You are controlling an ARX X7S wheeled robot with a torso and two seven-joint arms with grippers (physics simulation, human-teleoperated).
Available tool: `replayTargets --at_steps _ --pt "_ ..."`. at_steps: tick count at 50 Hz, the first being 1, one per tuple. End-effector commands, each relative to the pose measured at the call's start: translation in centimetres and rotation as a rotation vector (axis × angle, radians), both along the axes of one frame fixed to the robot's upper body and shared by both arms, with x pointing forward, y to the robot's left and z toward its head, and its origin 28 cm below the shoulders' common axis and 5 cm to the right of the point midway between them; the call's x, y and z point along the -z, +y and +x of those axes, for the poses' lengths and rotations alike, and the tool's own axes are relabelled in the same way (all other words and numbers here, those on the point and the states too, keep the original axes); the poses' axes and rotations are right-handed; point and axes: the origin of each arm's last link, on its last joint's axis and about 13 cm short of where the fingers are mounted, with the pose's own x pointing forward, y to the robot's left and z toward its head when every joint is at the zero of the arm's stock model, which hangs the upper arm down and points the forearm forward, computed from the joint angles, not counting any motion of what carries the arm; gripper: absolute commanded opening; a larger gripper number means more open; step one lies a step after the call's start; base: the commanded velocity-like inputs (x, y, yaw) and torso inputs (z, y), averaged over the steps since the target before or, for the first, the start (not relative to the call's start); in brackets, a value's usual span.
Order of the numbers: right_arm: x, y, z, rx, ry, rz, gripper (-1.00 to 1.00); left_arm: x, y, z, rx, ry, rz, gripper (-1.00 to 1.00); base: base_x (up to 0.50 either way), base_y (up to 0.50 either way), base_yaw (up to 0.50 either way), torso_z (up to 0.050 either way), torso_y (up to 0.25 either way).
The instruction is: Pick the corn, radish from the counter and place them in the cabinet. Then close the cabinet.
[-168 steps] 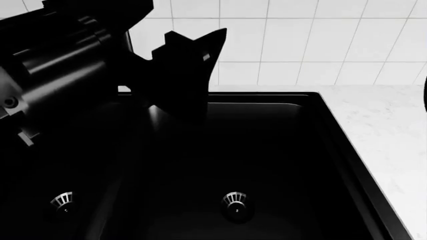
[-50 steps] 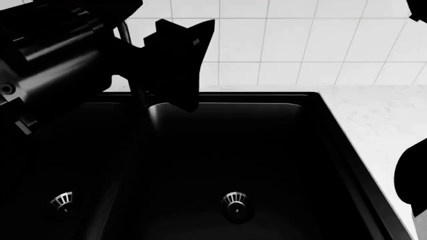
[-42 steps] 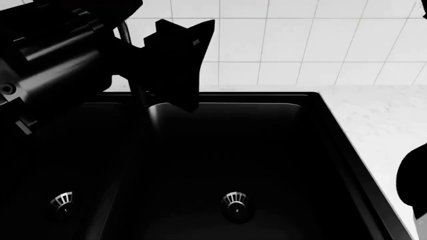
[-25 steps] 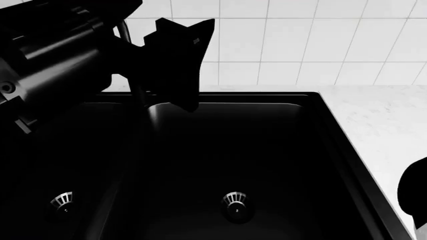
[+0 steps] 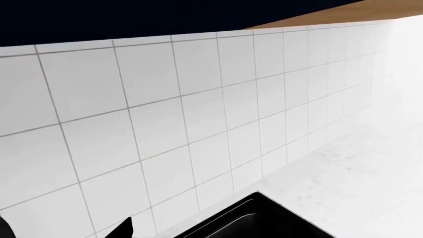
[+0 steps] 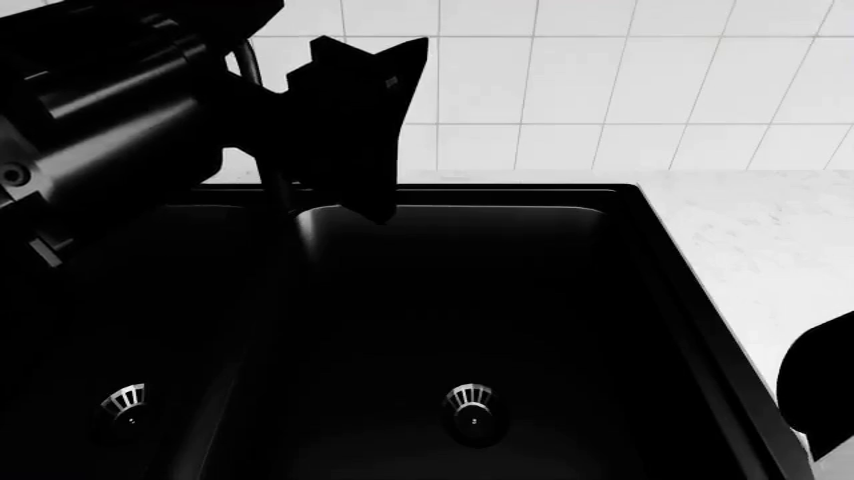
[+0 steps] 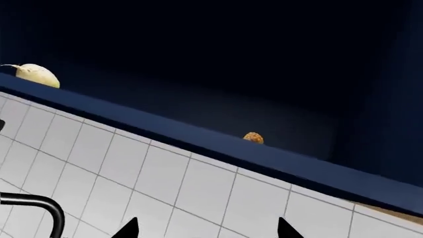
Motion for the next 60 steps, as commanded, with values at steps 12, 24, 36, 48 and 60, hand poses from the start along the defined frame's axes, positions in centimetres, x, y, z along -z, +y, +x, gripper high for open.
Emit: replayTargets --at_steps 12,24,36,48,60 --pt "2.5 -0.8 -0.2 0.129 0.054 0.116 1.00 -0.4 0.0 -0.1 -0.007 -0.009 -0.002 1.00 0.00 0.00 0.00 0.000 0.000" --pt "3.3 -1.3 -0.6 0.265 0.087 0.224 1.00 -0.6 0.1 -0.1 -0.010 -0.012 -0.003 1.00 0.00 0.00 0.00 0.000 0.000" --pt "3.2 -2.1 -1.1 0.346 0.086 0.338 1.00 -0.5 0.1 0.0 -0.011 -0.012 -0.003 1.00 0.00 0.00 0.00 0.000 0.000" --pt "1.7 -2.6 -1.2 0.336 0.056 0.496 1.00 -0.4 0.1 0.0 -0.010 -0.011 -0.003 1.00 0.00 0.00 0.00 0.000 0.000" --pt "-0.4 -4.3 -2.8 0.357 0.009 0.703 1.00 -0.7 0.0 -0.1 -0.007 -0.016 0.000 1.00 0.00 0.00 0.00 0.000 0.000"
